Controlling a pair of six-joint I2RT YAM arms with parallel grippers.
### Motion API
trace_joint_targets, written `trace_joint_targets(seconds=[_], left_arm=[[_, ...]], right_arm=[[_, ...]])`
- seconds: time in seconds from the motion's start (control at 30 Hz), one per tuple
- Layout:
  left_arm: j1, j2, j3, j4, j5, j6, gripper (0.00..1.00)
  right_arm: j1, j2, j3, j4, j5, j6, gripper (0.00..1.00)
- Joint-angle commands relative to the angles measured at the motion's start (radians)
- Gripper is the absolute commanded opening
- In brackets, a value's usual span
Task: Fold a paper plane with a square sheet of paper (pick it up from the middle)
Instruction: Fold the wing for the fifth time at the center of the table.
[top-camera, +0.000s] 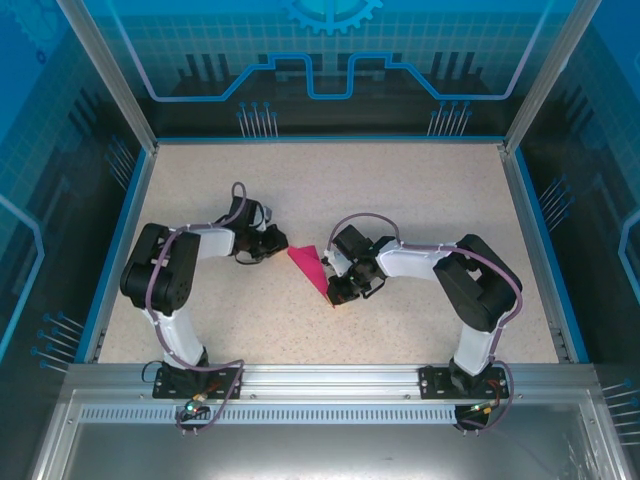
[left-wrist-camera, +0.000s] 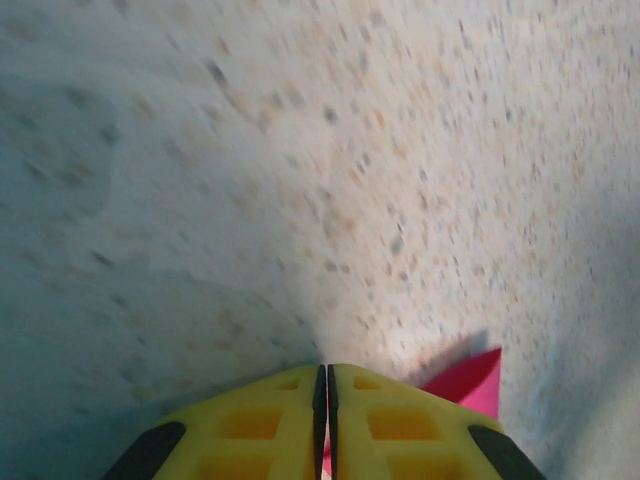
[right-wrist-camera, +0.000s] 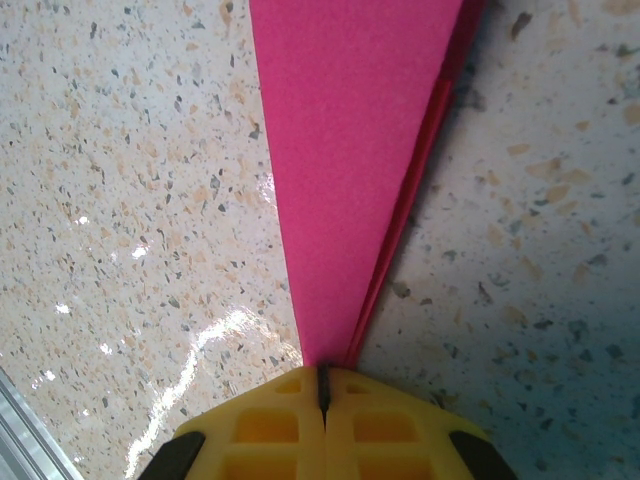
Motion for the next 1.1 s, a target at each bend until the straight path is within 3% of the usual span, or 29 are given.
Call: trace_joint_targets(seconds=[0.0, 0.23, 0.4, 0.57, 0.77, 0.9, 1.07], left_arm=[[0.036, 0.024, 0.040, -0.064, -0.136, -0.007, 0.14], [0.026, -0.142, -0.010, -0.073, -0.055, -0.030, 0.14], [-0.045, -0.229, -0.093, -0.008, 0.056, -0.051, 0.14], [-0.125, -0.244, -0.182, 0.102, 0.143, -0.109, 0.10], [-0.261, -0.209, -0.224, 0.191, 0.151, -0.176, 0.07], [-0.289, -0.182, -0.260, 0.299, 0.178, -0.221, 0.07], [-0.324, -0.119, -0.256, 0.319, 0.197, -0.229, 0.06]], right_arm=[[0.003, 0.057, -0.074, -0.180, 0.173, 0.010, 0.00], [0.003, 0.047, -0.072, -0.174, 0.164, 0.017, 0.00], [0.002, 0.050, -0.073, -0.175, 0.170, 0.023, 0.00], [0.003, 0.050, -0.077, -0.175, 0.172, 0.031, 0.00], [0.003, 0.053, -0.074, -0.175, 0.172, 0.040, 0.00], [0.002, 0.056, -0.074, -0.175, 0.173, 0.043, 0.00], [0.002, 0.060, -0.071, -0.175, 0.173, 0.045, 0.00]])
